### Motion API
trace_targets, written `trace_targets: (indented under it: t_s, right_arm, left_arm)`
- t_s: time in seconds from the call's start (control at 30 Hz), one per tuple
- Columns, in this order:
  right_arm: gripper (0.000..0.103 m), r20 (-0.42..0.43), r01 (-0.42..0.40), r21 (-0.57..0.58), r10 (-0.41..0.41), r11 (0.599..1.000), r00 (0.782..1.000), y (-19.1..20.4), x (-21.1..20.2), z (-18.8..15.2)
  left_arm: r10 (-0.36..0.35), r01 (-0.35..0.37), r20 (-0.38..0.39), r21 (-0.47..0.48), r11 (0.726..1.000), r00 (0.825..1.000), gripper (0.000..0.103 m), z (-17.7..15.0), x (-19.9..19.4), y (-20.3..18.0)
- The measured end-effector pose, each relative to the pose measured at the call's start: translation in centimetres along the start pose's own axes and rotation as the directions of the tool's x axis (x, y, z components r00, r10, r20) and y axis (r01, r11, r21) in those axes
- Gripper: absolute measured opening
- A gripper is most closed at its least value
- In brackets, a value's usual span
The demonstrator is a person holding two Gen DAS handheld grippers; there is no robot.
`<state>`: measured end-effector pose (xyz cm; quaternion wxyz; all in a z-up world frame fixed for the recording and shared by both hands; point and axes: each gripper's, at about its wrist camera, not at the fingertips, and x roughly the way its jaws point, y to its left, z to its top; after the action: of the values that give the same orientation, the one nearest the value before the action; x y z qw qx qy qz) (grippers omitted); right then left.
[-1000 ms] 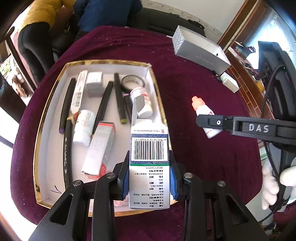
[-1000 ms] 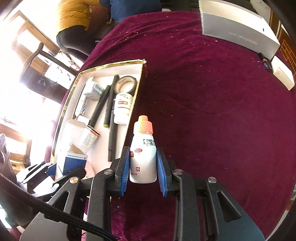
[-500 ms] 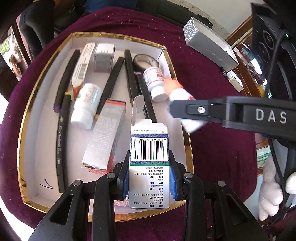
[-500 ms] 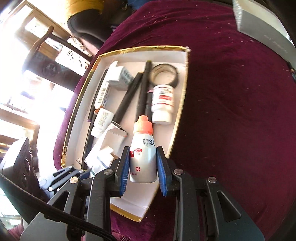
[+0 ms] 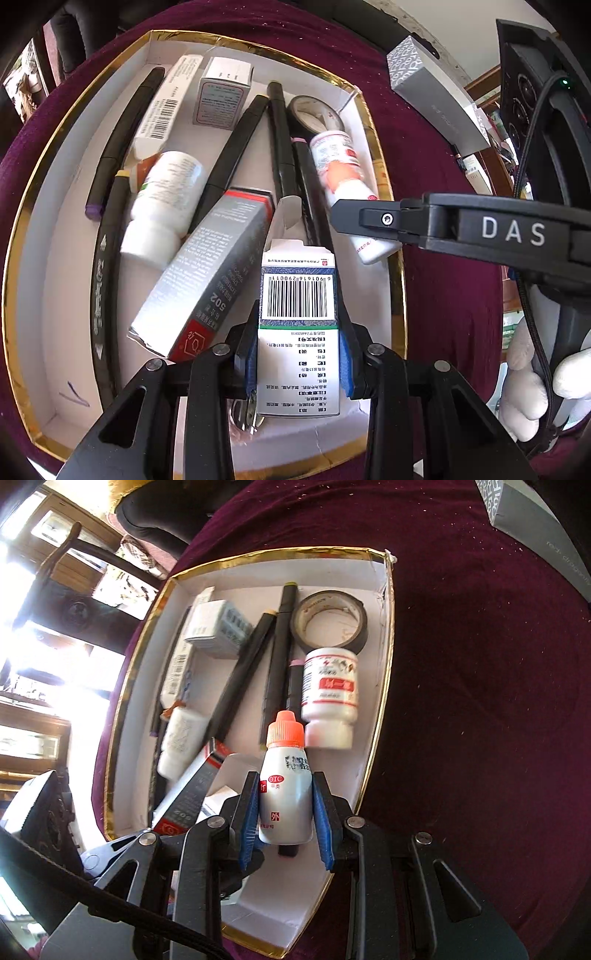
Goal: Organize objects
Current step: 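Lower the box and bottle into the lid and open both tools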
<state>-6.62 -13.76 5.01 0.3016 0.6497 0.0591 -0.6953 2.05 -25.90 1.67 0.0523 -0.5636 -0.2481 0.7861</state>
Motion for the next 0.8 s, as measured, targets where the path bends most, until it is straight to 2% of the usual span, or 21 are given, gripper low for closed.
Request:
trace_targets:
  t_s: [0.37,0.63,0.8]
  right_arm:
    - [0.025,0.004,0.058,-0.012,-0.058,0.998,0.998,-0.2,1.1,1.7]
    - [0.025,-0.017,0.05,-0.006,-0.05,0.999,0.999,-0.1,1.1,0.2]
    - [0.025,-0.031,0.04,0.007,-0.04,0.999,0.999,0.1,1.5,-1.2]
  left_arm:
    - [0.008,-0.008,0.017,0.022,1.0,1.0,0.029,0.9,0.4,0.0]
    - [-0.035,0.035,-0.018,0.017,0.999,0.999,0.029,-1.1,-0.1,0.1]
    - [-0.001,0.002,-0.021,0.06,0.998,1.0,0.029,-2.5,-0.7,-0.6]
